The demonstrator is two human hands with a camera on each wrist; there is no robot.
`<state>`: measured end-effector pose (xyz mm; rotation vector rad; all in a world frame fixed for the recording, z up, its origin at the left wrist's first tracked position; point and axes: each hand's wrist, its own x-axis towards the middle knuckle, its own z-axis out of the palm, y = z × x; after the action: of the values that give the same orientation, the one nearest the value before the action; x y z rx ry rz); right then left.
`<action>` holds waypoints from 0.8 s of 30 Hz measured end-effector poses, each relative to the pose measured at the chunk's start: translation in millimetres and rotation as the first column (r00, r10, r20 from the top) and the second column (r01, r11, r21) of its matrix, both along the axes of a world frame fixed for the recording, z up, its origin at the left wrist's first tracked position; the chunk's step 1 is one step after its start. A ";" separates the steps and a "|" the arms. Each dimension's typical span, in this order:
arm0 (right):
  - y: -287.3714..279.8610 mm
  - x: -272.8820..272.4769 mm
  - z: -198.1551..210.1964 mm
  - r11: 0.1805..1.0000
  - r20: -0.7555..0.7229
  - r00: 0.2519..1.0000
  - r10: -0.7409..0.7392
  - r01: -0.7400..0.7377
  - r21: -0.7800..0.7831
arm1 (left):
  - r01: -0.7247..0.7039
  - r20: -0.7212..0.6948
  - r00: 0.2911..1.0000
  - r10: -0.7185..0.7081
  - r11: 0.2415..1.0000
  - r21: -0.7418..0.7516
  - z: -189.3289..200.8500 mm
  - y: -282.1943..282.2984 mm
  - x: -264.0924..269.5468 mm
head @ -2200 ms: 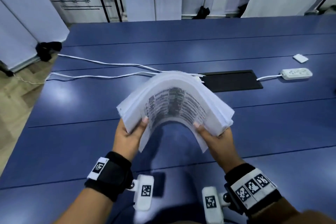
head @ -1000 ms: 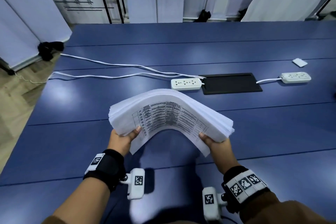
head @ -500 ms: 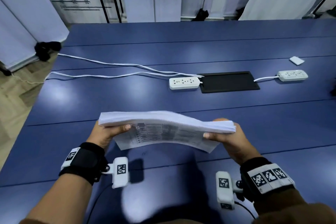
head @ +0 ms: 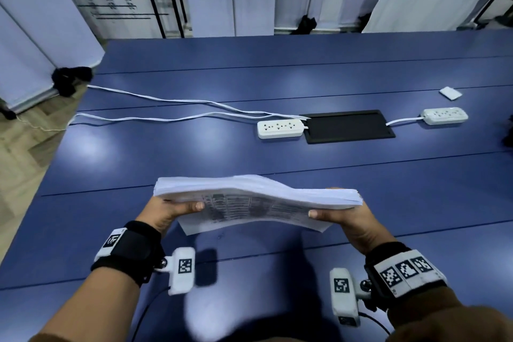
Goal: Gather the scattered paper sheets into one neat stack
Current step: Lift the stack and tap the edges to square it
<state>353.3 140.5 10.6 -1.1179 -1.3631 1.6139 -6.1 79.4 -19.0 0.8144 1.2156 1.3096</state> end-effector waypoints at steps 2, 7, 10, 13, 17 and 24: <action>1.5 -1.3 3.9 1.000 -0.005 1.000 0.007 -0.007 0.017 | -0.018 0.008 1.000 0.018 1.000 0.017 0.3 0.2 -0.6; 4.0 5.7 5.5 0.998 -0.023 0.998 -0.063 0.063 -0.023 | -0.021 -0.023 1.000 0.021 1.000 0.019 -2.0 -5.1 -4.3; 1.5 -6.4 14.5 1.000 0.037 0.999 -0.011 0.011 -0.003 | -0.005 -0.039 0.999 0.005 1.000 0.006 -0.9 -4.7 8.6; 7.9 -5.6 30.8 0.998 0.072 0.995 -0.063 0.061 0.033 | -0.085 -0.031 0.996 0.086 0.996 0.033 -1.6 -2.7 7.6; 18.2 -10.7 66.6 0.943 0.568 0.817 -0.096 -0.109 0.315 | -0.120 -0.019 0.993 0.120 0.992 0.029 -4.8 -2.9 9.7; -11.0 -130.8 74.6 0.634 0.943 0.282 -0.176 -0.700 0.327 | -0.135 -0.008 0.991 0.136 0.990 0.026 4.9 -6.5 27.9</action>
<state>222.5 129.6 85.2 -1.3243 -2.8308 0.1807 21.8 72.8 -14.2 0.7681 1.2829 1.4348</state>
